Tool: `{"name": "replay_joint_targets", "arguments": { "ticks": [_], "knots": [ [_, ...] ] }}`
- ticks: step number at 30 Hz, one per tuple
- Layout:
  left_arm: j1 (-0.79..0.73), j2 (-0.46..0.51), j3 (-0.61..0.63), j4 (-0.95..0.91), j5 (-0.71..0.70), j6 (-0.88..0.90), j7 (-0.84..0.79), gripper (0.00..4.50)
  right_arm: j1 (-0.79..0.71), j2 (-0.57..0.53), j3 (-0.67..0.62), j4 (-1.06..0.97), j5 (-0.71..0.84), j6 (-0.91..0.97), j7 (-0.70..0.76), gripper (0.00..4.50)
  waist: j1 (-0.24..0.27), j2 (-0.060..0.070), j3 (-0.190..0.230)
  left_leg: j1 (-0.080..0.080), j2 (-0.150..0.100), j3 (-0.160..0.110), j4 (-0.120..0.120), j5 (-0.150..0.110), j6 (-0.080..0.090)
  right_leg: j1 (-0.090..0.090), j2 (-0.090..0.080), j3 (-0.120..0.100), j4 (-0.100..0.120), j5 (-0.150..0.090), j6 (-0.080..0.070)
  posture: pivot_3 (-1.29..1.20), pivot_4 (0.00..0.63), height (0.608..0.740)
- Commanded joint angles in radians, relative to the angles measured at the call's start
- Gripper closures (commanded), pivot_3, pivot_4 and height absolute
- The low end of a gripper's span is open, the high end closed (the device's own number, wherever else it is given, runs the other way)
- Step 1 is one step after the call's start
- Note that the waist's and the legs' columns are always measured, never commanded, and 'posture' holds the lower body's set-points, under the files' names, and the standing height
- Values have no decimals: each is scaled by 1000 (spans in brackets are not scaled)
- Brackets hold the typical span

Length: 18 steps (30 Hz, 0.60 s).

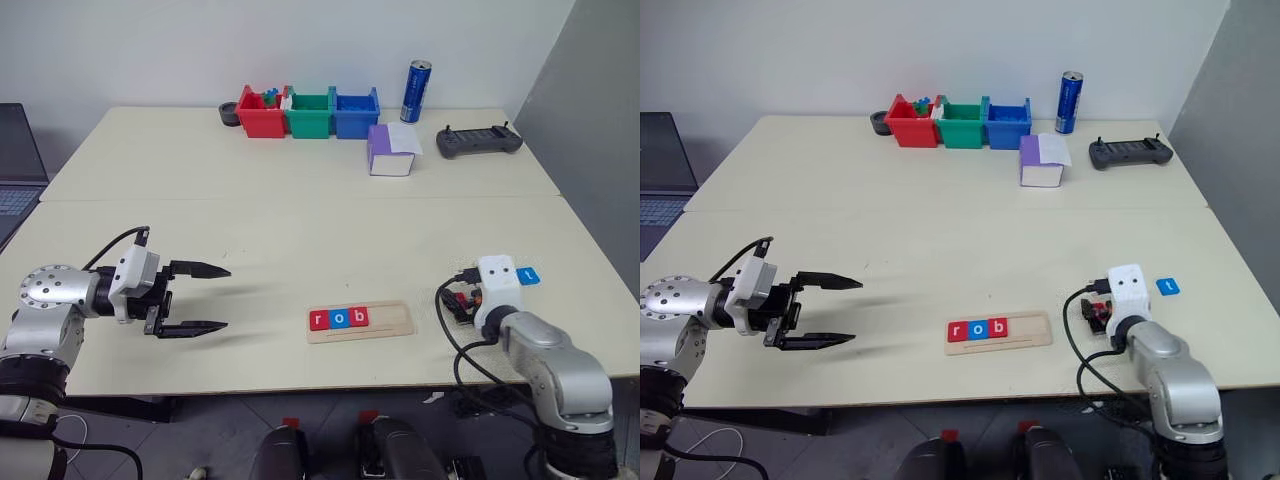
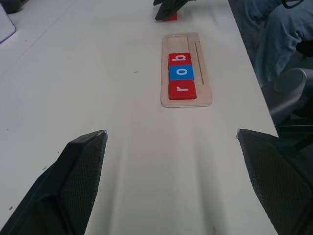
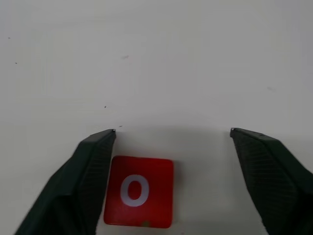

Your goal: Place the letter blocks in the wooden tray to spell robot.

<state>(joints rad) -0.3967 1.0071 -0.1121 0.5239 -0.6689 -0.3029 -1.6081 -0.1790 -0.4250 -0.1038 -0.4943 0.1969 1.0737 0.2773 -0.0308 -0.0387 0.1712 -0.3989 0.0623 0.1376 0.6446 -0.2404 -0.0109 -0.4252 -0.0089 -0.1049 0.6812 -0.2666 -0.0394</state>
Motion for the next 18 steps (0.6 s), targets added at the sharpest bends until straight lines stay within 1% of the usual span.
{"name": "replay_joint_targets", "arguments": {
  "ticks": [1,3,6,9,11,14,18],
  "knots": [
    [29,37,16,-39,-50,-6,-6,0,-67,-181,-32,38,88,-148,268,15,-1,0,0,0,0,0,0,0,0,0,0,0,0,0,0,0,150,740],
    [53,50,16,-63,-73,1,-6,0,-107,-299,-37,134,136,-267,465,15,0,1,1,0,0,0,0,0,0,0,0,0,0,0,0,0,150,740],
    [86,65,13,-94,-97,4,-6,0,-141,-432,16,291,162,-460,745,15,4,0,1,0,0,-1,-1,0,0,0,0,-1,-1,0,0,0,150,740],
    [117,61,25,-131,-132,14,-6,0,-185,-510,115,448,123,-646,978,15,6,0,1,0,0,-2,-1,0,1,0,1,-2,-1,0,0,0,150,740],
    [141,60,35,-158,-151,27,-6,0,-226,-524,175,551,79,-753,1062,15,5,0,1,0,0,-1,0,0,0,0,1,-2,-1,0,0,0,150,740],
    [193,60,50,-191,-171,23,-6,0,-287,-515,248,709,10,-907,1147,15,3,1,1,1,0,0,0,0,0,0,1,-1,-1,0,0,0,150,740],
    [258,40,95,-221,-197,3,-6,0,-368,-462,287,892,-57,-1056,1150,15,2,1,2,1,1,0,0,0,0,0,1,-1,0,0,0,0,150,740]
  ]
}}
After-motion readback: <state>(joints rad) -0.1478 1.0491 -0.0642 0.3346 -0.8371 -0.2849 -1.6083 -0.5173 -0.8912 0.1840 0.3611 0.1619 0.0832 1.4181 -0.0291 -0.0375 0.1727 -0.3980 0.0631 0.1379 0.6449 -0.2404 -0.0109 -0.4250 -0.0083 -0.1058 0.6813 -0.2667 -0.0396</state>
